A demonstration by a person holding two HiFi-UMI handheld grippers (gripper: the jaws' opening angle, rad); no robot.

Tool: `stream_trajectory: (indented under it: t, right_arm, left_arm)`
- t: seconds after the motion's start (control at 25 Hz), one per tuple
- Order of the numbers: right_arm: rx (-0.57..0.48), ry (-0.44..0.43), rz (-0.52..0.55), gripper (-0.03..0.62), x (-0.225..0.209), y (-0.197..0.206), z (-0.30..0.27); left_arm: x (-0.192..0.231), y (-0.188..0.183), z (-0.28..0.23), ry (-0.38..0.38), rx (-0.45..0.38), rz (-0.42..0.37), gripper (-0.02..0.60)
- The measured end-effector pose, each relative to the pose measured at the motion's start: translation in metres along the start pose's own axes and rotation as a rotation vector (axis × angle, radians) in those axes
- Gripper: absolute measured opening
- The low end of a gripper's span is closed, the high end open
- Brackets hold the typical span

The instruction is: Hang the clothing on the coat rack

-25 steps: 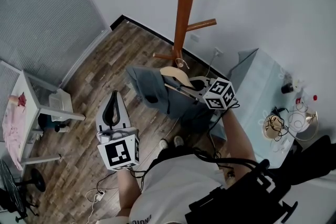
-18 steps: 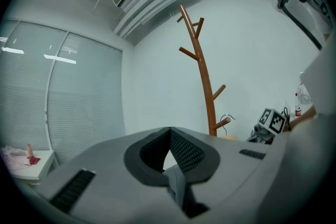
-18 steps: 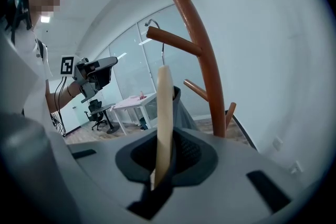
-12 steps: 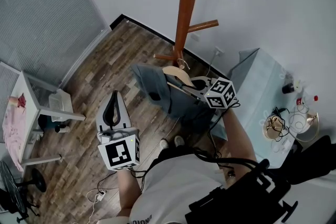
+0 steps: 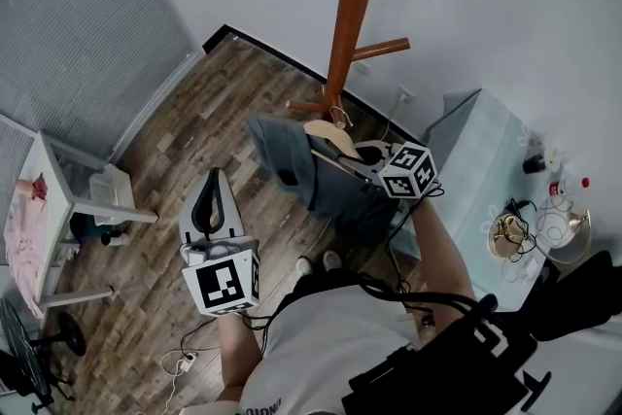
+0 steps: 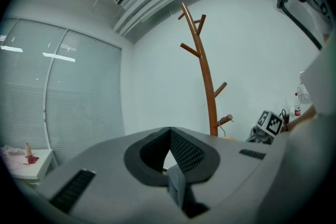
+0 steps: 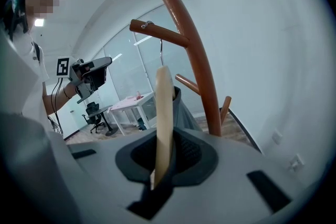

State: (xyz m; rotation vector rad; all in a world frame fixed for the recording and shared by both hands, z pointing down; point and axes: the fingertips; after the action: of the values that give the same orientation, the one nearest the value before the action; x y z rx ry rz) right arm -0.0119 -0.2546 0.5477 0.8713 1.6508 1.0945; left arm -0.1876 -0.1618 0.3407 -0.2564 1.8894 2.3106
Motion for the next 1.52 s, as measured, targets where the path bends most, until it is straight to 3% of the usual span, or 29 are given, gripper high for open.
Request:
stream_trajectory:
  t: [1.52]
  right_arm:
    - [0.013, 0.041, -0.01, 0.049, -0.029, 0.004, -0.012]
  left_arm:
    - [0.007, 0.006, -0.005, 0.013, 0.022, -0.018, 0.012]
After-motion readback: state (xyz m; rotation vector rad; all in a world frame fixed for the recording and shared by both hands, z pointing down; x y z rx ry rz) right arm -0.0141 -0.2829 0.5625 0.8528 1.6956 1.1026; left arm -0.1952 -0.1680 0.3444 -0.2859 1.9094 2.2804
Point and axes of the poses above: the fingertips, and each gripper's own axes: z backward along the fingers, x to its left, y out of its underside, and after that the axes turned 14 degrees about -x, right-handed
